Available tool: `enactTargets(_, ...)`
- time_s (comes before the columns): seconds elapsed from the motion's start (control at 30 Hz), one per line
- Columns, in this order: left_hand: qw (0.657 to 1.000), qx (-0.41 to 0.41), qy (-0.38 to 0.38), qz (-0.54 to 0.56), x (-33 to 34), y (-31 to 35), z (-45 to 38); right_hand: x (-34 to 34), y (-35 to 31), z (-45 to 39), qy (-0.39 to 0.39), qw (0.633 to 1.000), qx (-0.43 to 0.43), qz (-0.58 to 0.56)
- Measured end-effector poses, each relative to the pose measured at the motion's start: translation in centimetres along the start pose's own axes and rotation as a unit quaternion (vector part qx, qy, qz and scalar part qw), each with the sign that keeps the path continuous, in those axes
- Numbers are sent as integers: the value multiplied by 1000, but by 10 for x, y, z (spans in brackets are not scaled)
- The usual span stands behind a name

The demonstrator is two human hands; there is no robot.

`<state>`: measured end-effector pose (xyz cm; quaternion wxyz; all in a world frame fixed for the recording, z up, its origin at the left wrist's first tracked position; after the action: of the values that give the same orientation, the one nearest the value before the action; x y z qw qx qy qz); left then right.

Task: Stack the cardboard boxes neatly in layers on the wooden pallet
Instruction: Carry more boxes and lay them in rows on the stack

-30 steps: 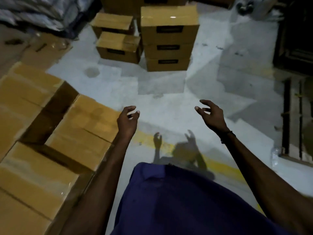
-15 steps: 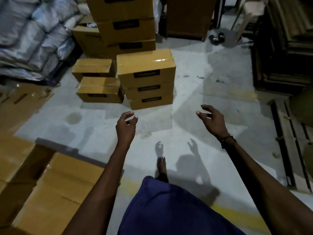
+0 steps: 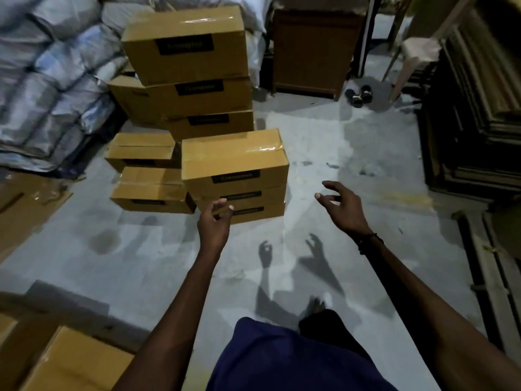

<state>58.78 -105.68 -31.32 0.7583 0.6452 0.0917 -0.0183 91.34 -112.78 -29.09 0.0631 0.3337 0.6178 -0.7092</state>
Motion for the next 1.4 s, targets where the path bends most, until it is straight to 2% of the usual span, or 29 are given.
enactTargets(0.23,999,-15,51,12,60,-3,-78,8,10,-144,-63,997,-33,-6)
enactTargets(0.33,995,-28,96,8,90,-3,-109,9,20,-208,-105,992,-63,7)
enactTargets(0.57,977,-62,203,3,159,8,-168,3,25,-350,-224,965,-122,67)
enactTargets(0.67,973,-84,214,13,174,6,-181,13,28,-386,-260,952,-140,86)
enactTargets(0.8,960,-101,260,2,195,3,-210,52,17,-458,-337,913,-189,131)
enactTargets(0.93,952,-117,282,-5,208,-7,-246,105,5,-519,-412,857,-241,196)
enactTargets(1.17,950,-193,245,-25,236,-33,-304,166,-3,-588,-484,780,-289,272)
enactTargets(1.33,958,-224,158,-88,254,-39,-338,206,-3,-628,-517,709,-338,342)
enactTargets(1.4,955,-241,139,-103,258,-40,-350,224,-7,-641,-523,665,-367,386)
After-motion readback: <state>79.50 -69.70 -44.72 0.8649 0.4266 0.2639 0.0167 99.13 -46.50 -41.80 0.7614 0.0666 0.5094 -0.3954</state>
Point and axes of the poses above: each hand's wrist, its own z-axis away from the middle knuckle, its own x-axis out of the palm, y = z × x, the point moved 2 cm from there along -z, towards the middle knuckle, and after that the axes turned 7 degrees about z, right-handed, at the moved point
